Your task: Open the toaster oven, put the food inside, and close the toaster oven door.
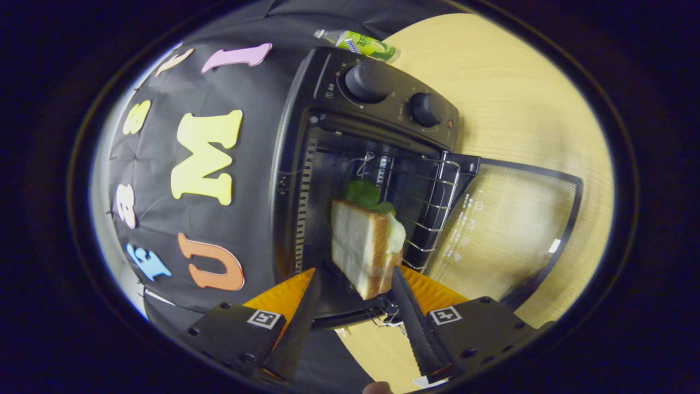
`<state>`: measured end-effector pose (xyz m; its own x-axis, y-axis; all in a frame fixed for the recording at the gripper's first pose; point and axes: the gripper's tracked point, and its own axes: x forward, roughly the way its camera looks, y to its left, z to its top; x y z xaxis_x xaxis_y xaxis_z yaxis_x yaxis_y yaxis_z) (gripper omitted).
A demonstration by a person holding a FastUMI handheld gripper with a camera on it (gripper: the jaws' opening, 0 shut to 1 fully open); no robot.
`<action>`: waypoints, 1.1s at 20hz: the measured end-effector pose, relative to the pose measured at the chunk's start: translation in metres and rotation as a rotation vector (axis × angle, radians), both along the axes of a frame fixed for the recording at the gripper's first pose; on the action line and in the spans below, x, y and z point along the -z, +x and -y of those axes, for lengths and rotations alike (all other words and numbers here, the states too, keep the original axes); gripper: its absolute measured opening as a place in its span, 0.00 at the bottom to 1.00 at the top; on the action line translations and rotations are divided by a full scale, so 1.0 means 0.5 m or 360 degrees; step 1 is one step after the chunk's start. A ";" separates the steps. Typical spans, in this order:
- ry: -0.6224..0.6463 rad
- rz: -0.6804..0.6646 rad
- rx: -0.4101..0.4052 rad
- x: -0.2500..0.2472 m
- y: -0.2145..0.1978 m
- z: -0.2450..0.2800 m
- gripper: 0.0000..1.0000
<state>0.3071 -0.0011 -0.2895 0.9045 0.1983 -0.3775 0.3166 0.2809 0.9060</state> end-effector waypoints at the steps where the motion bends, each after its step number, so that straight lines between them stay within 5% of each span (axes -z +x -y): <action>1: -0.0031 -0.0004 -0.0018 -0.010 -0.017 -0.003 0.87; 12: -0.0846 0.0049 -0.0453 -0.139 -0.281 -0.055 1.00; 22: -0.1639 -0.0019 -0.0682 -0.091 -0.415 -0.033 1.00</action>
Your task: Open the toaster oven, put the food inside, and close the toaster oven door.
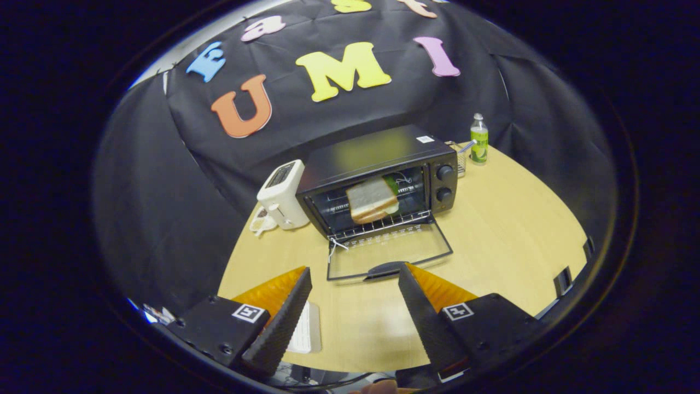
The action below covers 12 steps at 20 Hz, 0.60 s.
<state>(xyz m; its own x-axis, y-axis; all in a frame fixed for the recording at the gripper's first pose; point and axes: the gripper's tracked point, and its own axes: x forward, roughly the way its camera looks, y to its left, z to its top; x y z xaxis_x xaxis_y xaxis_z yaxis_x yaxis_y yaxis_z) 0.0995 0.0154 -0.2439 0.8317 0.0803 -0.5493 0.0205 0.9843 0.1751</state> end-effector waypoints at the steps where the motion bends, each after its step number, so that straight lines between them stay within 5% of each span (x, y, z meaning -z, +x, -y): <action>1: -0.0040 -0.0008 -0.0001 0.017 -0.002 0.004 1.00; 7: -0.0280 -0.0058 -0.0101 0.141 0.029 0.017 1.00; 12: -0.0274 -0.0158 -0.0030 0.259 0.088 0.051 1.00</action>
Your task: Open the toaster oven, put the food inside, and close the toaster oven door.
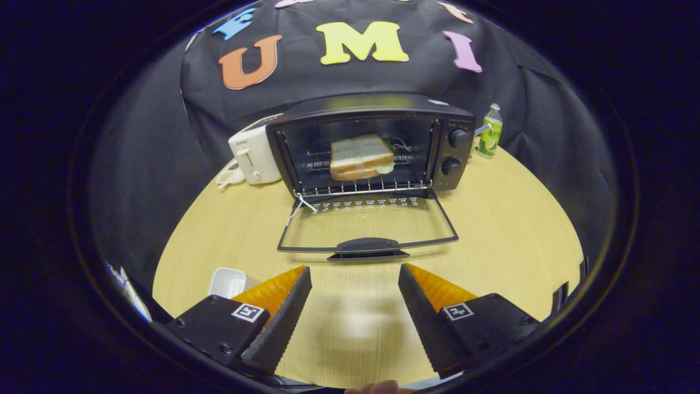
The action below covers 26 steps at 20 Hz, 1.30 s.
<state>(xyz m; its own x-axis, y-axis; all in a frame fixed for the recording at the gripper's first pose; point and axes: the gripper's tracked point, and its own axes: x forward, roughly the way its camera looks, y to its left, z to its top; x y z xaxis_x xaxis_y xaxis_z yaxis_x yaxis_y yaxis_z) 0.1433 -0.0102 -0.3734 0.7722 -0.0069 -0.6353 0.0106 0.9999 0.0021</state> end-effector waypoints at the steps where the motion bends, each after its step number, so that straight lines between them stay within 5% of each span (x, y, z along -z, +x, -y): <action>1: -0.0004 -0.0012 0.0010 0.018 0.015 0.008 1.00; 15: -0.0091 -0.0088 0.0042 0.118 0.085 0.040 1.00; 26: -0.0062 0.0154 0.0046 -0.030 0.066 0.026 1.00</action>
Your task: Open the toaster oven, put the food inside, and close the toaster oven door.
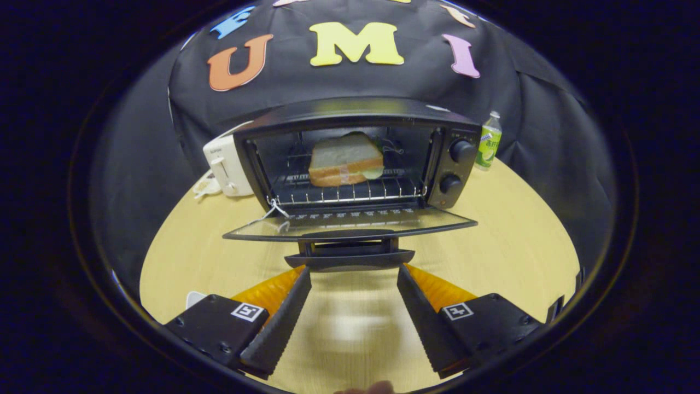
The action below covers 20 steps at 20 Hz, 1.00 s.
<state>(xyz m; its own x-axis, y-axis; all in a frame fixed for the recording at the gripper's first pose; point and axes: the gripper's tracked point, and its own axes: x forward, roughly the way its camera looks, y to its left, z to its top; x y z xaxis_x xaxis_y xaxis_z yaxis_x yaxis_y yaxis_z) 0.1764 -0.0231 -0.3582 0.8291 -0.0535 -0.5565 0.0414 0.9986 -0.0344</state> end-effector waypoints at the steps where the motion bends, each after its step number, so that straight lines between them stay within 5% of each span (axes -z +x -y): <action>1: -0.0012 0.0033 -0.0010 -0.019 0.003 -0.002 1.00; 10: 0.0010 0.0393 -0.0123 -0.277 0.011 -0.038 1.00; 20: 0.0094 0.0817 -0.0144 -0.619 -0.164 -0.046 1.00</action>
